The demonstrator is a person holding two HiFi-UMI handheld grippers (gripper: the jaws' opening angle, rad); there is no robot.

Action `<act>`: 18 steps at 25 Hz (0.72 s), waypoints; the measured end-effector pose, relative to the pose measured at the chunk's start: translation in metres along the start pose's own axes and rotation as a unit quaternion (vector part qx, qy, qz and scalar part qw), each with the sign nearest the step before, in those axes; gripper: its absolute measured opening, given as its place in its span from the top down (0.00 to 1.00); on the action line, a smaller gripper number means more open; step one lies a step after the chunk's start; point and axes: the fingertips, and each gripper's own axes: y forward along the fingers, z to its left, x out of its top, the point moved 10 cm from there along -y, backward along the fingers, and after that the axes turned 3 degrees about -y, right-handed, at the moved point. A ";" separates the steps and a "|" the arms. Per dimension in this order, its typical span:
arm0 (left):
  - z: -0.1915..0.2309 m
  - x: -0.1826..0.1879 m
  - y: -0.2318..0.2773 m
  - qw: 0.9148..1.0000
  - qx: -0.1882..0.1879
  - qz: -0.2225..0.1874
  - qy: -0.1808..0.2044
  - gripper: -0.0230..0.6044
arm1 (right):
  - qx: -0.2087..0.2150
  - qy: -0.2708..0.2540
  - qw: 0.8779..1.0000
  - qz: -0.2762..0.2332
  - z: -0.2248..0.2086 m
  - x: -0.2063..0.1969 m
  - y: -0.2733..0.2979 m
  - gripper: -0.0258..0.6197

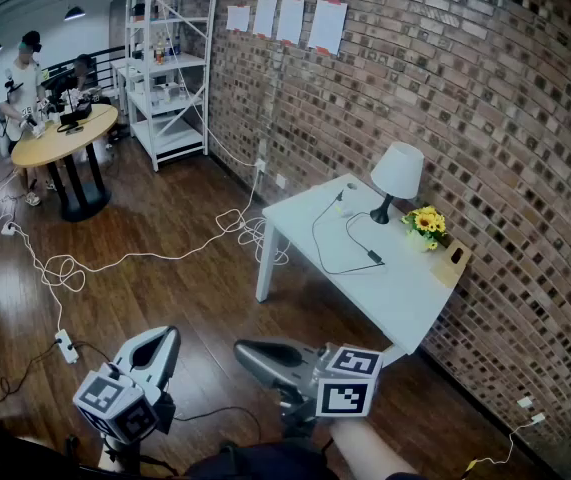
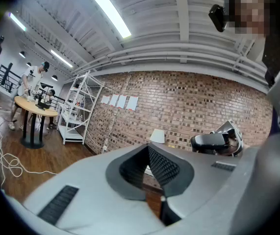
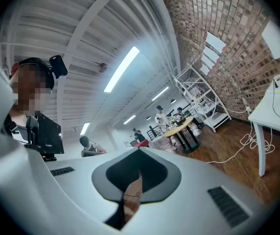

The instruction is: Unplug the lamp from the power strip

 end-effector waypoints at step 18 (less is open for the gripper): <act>0.006 -0.014 0.009 0.999 0.023 0.029 -0.011 0.93 | 0.001 0.025 0.999 0.022 -0.027 -0.015 0.009 0.98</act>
